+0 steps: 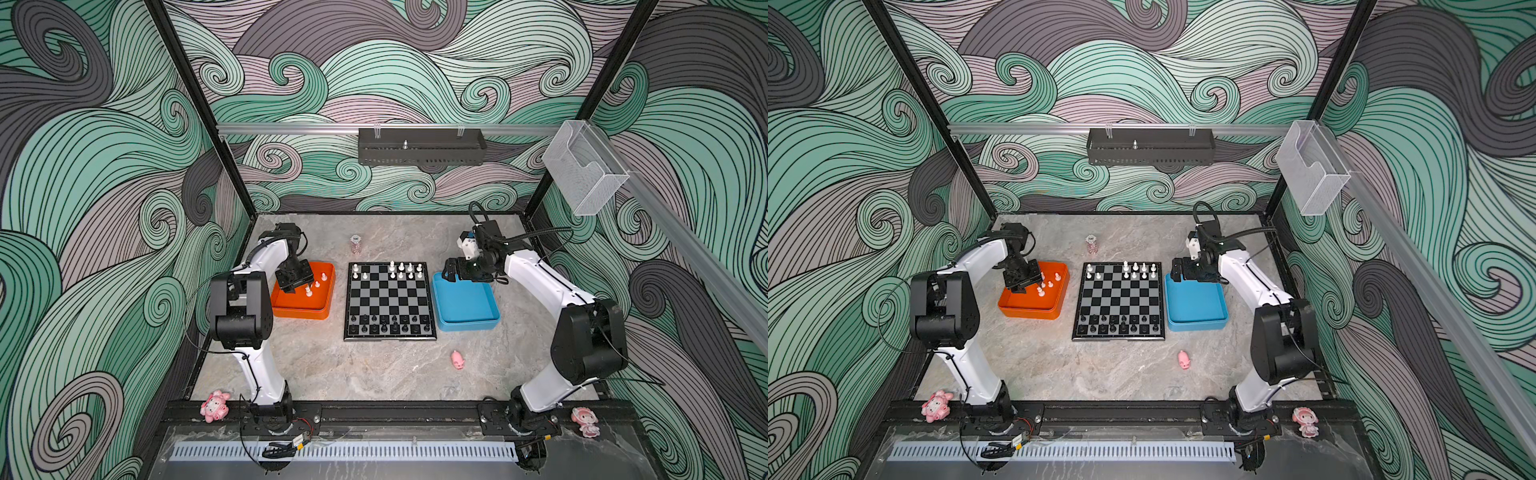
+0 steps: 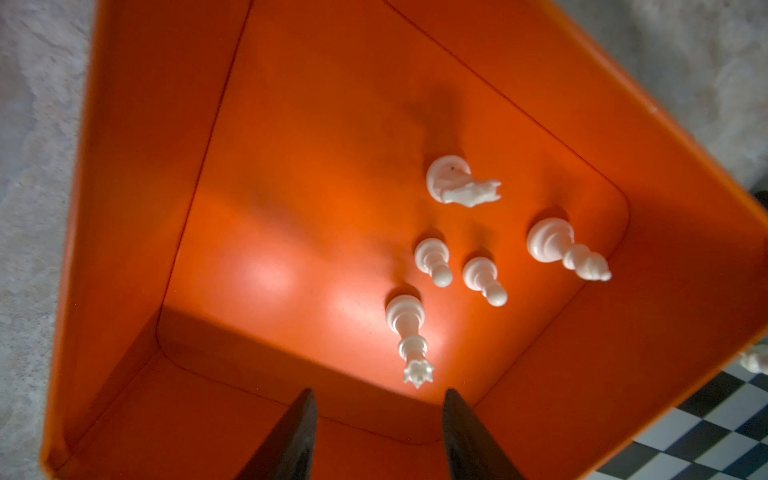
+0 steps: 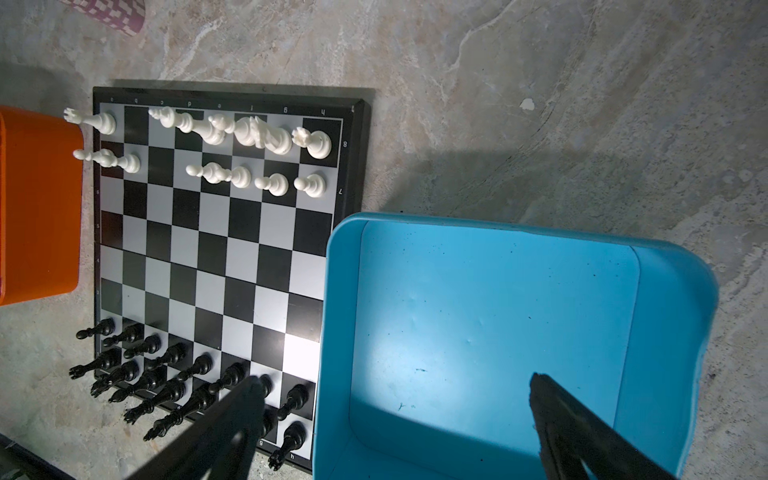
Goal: Set up the chess pieces on the board
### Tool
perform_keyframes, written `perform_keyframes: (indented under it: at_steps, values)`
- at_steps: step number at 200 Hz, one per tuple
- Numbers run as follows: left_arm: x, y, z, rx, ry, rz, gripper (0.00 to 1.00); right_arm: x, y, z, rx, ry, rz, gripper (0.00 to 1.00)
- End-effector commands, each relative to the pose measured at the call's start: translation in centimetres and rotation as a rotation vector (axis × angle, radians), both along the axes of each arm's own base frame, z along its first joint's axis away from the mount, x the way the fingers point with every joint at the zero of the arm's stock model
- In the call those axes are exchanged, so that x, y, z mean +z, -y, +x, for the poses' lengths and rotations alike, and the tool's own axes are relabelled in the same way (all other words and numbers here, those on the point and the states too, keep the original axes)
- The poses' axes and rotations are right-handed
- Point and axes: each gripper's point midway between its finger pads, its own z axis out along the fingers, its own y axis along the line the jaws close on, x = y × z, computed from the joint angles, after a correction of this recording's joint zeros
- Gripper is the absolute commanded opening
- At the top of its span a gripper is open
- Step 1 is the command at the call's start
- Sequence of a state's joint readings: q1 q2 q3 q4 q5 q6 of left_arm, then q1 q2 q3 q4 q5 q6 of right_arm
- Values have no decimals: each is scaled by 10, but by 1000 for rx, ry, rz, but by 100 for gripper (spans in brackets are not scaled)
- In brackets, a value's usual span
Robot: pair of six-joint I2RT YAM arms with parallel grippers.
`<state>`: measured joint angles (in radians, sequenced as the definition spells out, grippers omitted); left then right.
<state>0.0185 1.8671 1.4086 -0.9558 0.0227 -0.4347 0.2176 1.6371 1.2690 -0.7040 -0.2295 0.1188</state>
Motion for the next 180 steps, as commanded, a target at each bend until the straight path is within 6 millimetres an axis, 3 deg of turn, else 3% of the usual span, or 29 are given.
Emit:
perform_keyframes:
  at_steps: [1,81,118,180]
  values:
    - [-2,2,8,-19,9,17,50,-7,2,-1,3,-18,-1,99]
    - [-10,4,14,-35,2,42,46,-10,3,-2,0,-25,0,99]
    - [-11,4,16,-45,3,60,36,-10,4,-1,-3,-22,0,99]
    - [-13,4,17,-55,3,64,35,-10,5,-1,-6,-24,4,99]
